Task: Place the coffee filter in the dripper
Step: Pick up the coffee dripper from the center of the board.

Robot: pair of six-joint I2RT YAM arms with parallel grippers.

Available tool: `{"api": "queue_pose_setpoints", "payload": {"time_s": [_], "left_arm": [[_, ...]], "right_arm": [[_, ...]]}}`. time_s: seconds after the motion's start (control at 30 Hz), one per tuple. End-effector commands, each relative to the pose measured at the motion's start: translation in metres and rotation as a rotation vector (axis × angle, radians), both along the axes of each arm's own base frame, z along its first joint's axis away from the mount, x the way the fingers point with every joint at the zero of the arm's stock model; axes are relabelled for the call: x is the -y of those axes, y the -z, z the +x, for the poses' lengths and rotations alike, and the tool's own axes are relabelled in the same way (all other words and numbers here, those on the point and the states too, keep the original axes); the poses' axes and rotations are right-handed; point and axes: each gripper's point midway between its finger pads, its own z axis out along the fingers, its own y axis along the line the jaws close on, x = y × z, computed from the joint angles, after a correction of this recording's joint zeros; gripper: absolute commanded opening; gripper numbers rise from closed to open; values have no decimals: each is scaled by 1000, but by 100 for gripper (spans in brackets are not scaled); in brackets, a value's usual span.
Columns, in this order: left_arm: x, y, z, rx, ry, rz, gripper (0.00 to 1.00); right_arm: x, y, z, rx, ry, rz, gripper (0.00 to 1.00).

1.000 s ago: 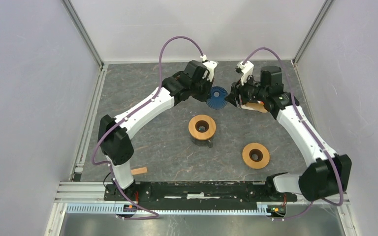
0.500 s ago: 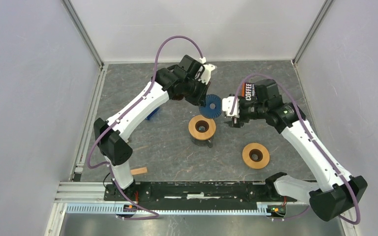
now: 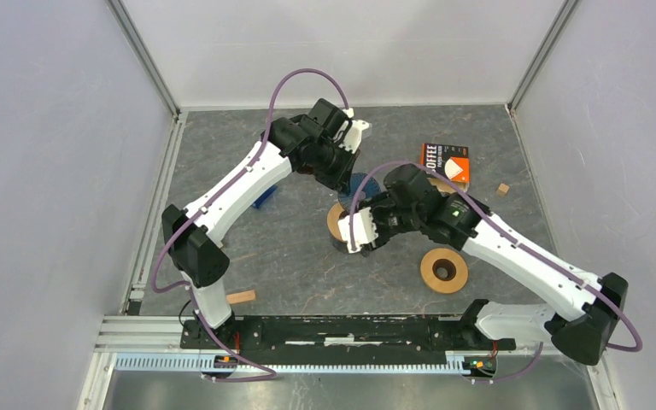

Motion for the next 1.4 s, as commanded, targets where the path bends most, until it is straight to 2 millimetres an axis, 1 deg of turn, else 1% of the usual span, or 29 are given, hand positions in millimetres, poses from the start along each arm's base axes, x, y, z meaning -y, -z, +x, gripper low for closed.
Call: {"api": "queue_pose_setpoints", "payload": {"time_s": [0.0, 0.03, 0.13, 0.27, 0.37, 0.5, 0.6, 0.7, 0.8, 0.97, 1.07, 1.27, 1.37], "left_arm": [[-1, -12, -6, 18, 70, -26, 2], [-2, -11, -7, 12, 69, -26, 2], [-4, -9, -8, 1, 69, -26, 2], [-8, -3, -12, -29, 73, -12, 2], [-12, 3, -14, -45, 72, 5, 2], [-16, 7, -16, -57, 73, 16, 2], [-19, 12, -19, -75, 83, 35, 2], [-22, 17, -22, -93, 85, 56, 2], [-24, 20, -22, -103, 83, 66, 5], [-24, 22, -18, -81, 103, 78, 15], [-22, 21, -15, -77, 104, 77, 20], [-17, 24, -6, -73, 103, 79, 26], [-14, 22, -1, -65, 101, 73, 28]], "right_arm": [[2, 10, 25, 115, 67, -102, 55], [2, 14, 26, 119, 69, -122, 52], [1, 22, 28, 125, 69, -154, 51], [-3, 28, 31, 124, 72, -165, 46], [-5, 34, 31, 108, 73, -166, 31], [-11, 41, 23, 56, 50, -140, 19], [-16, 45, 17, 16, 38, -121, 8], [-19, 48, 13, -14, 34, -101, 1], [-21, 49, 10, -34, 34, -83, 0], [-21, 58, 8, -55, 44, -87, 0], [-19, 65, 9, -62, 56, -100, 0], [-13, 72, 14, -73, 88, -105, 0], [-12, 72, 15, -72, 94, -88, 0]]}}
